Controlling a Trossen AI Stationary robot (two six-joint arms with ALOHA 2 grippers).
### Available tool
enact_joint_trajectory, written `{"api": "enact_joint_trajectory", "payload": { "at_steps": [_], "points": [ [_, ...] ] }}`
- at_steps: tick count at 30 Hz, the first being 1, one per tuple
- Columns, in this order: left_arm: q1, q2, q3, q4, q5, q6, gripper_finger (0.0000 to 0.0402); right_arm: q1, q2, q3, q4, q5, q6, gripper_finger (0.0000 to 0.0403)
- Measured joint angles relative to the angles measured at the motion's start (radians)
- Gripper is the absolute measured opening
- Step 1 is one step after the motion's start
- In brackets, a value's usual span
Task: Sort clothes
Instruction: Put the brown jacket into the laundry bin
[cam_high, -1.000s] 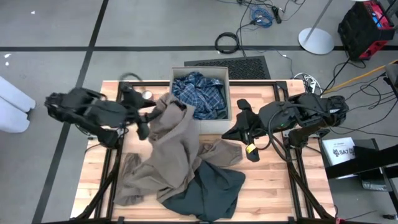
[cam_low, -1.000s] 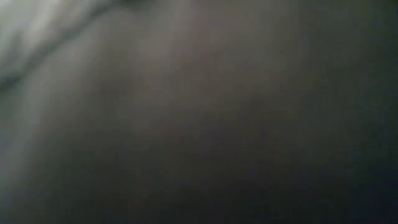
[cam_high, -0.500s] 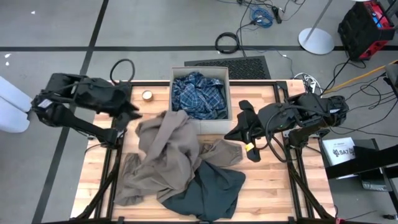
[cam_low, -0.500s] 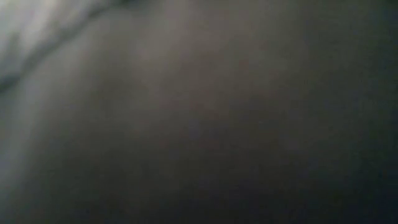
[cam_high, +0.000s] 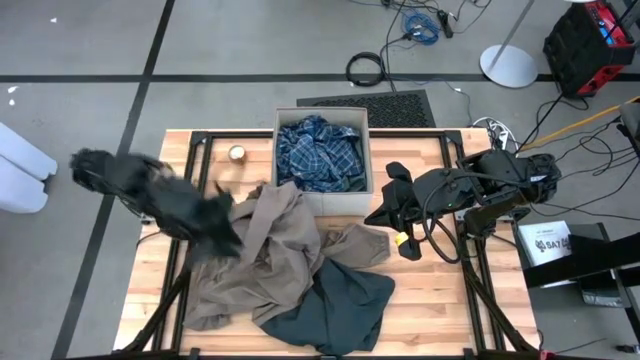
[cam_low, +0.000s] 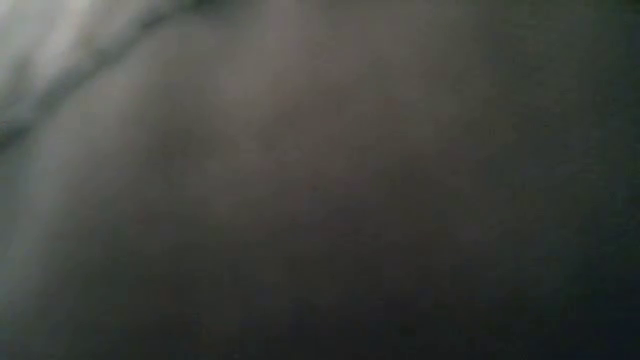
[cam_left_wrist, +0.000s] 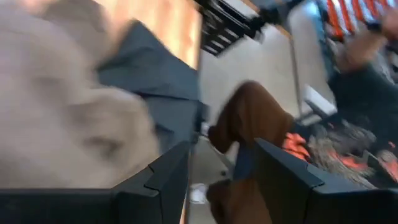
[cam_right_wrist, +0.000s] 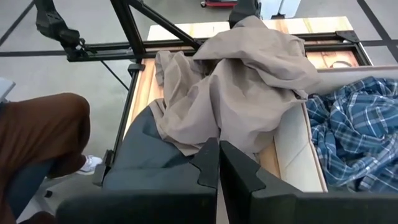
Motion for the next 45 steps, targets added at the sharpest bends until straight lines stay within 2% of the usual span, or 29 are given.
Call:
{"api": "enact_joint_trajectory", "payload": {
  "at_steps": [4,6,11,16,21,26,31,39,45],
  "points": [
    [-0.108,0.062,-0.124,0.229,-0.012,-0.047,0.0183,0.000,0.000,0.000,-0.011,0.000,0.000,0.0000],
    [-0.137,0.104,-0.157,0.290,-0.050,-0.096,0.0183,0.000,0.000,0.000,-0.011,0.000,0.000,0.0000],
    [-0.159,0.243,-0.179,0.115,-0.268,-0.414,0.0183,0.000,0.000,0.000,-0.011,0.000,0.000,0.0000],
    [-0.143,0.319,-0.176,-0.070,-0.282,-0.511,0.0183,0.000,0.000,0.000,-0.012,0.000,0.000,0.0000],
    [-0.119,0.335,-0.176,-0.075,-0.370,-0.514,0.0183,0.009,0.003,0.000,-0.028,-0.001,0.007,0.0000],
    [-0.091,0.339,-0.176,-0.050,-0.384,-0.470,0.0183,0.026,0.003,-0.002,-0.055,0.000,0.007,0.0000],
    [-0.060,0.338,-0.176,-0.050,-0.404,-0.492,0.0183,0.040,0.003,-0.002,-0.078,0.000,0.003,0.0000],
    [-0.005,0.373,-0.176,-0.056,-0.381,-0.487,0.0183,0.040,0.003,-0.002,-0.080,0.001,-0.014,0.0000],
    [0.027,0.445,-0.176,-0.056,-0.402,-0.377,0.0183,0.040,0.003,-0.002,-0.079,0.001,-0.032,0.0000]
  ]
}}
